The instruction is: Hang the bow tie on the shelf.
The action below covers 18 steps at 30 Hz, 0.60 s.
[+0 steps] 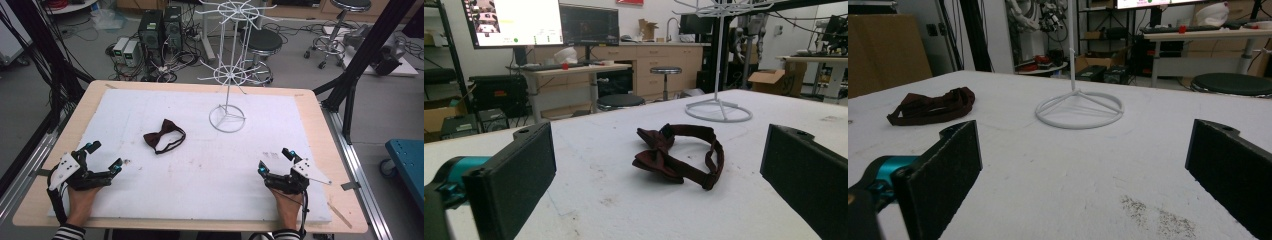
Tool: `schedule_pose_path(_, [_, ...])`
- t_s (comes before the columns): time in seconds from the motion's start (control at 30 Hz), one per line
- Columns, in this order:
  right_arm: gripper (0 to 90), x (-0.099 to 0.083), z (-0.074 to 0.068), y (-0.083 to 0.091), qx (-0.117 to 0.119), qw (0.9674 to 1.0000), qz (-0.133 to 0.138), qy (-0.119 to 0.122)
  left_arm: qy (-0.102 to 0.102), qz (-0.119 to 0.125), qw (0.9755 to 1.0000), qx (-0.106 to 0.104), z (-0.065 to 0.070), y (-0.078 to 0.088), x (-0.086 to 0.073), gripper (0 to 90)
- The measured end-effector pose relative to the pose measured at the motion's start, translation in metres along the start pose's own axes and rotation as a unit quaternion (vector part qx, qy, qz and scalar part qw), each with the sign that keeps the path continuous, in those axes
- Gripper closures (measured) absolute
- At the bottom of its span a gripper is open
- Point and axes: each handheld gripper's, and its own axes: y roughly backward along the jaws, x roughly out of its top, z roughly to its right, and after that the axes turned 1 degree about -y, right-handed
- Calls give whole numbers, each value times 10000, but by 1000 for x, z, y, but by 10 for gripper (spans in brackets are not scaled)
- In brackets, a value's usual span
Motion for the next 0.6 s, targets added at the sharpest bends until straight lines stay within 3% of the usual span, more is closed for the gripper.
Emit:
schedule_pose_path(0.27, [9,0,0,0,-1,10000,6,21,41,-47,10000,-58,0,1,1,17])
schedule_pose_path(0.6, [9,0,0,0,18,10000,2,12,-103,-407,9987,-295,-1,-5,15,17])
